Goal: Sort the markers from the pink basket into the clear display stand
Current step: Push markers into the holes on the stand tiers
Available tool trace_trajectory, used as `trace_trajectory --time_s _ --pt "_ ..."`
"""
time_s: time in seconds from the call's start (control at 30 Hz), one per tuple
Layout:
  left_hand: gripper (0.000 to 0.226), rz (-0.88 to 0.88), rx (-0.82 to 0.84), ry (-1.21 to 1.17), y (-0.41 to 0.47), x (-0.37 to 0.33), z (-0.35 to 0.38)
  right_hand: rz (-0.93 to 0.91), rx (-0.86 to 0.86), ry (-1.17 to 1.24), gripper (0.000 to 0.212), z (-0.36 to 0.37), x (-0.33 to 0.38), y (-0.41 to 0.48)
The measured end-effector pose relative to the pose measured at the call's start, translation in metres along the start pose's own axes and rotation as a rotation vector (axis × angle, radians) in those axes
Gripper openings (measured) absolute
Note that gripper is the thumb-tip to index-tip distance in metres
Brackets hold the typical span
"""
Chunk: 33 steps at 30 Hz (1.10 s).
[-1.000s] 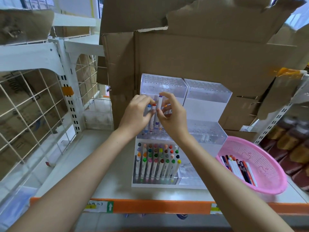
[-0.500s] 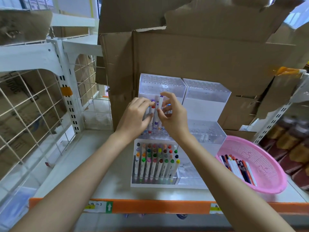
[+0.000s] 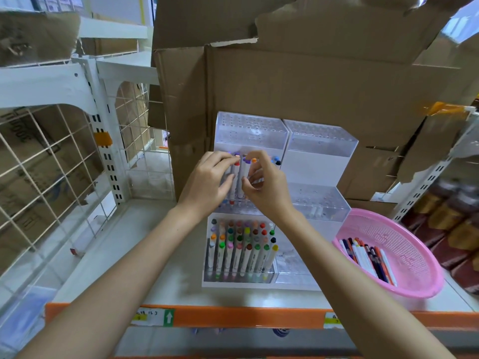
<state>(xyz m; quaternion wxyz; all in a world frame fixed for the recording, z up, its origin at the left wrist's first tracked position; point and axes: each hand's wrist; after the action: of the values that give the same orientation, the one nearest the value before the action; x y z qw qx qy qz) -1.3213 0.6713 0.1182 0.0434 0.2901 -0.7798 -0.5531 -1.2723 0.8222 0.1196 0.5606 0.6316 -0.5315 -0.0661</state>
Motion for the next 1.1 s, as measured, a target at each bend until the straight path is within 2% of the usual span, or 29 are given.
trace_trajectory --time_s 0.4,0.6,0.7,0.87,1.1 --pt "0.04 -0.001 0.014 0.009 -0.003 -0.003 -0.003 -0.016 0.037 -0.046 0.035 -0.001 -0.003 0.0" --pt "0.042 0.065 0.044 0.108 -0.004 0.0 -0.003 -0.274 -0.117 -0.316 0.022 -0.003 0.001 0.006" --pt "0.044 0.089 0.063 0.175 -0.005 -0.001 -0.005 -0.334 -0.161 -0.477 0.028 0.0 -0.002 0.007" --pt "0.053 0.053 0.172 0.261 -0.004 -0.003 -0.006 -0.236 0.035 -0.617 0.059 0.004 -0.007 0.0" --pt "0.048 0.02 0.206 0.298 -0.005 -0.007 -0.005 -0.172 0.105 -0.62 0.06 0.003 -0.007 -0.007"
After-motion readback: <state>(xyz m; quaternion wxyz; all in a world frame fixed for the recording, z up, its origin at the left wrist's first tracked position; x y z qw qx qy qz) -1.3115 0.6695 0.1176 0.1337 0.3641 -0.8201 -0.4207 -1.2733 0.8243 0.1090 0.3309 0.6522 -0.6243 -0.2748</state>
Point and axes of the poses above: each hand's wrist, its own y-axis towards the middle knuckle, its own z-axis out of the palm, x = y × z, and after that the axes turned 13 degrees about -x, right-handed
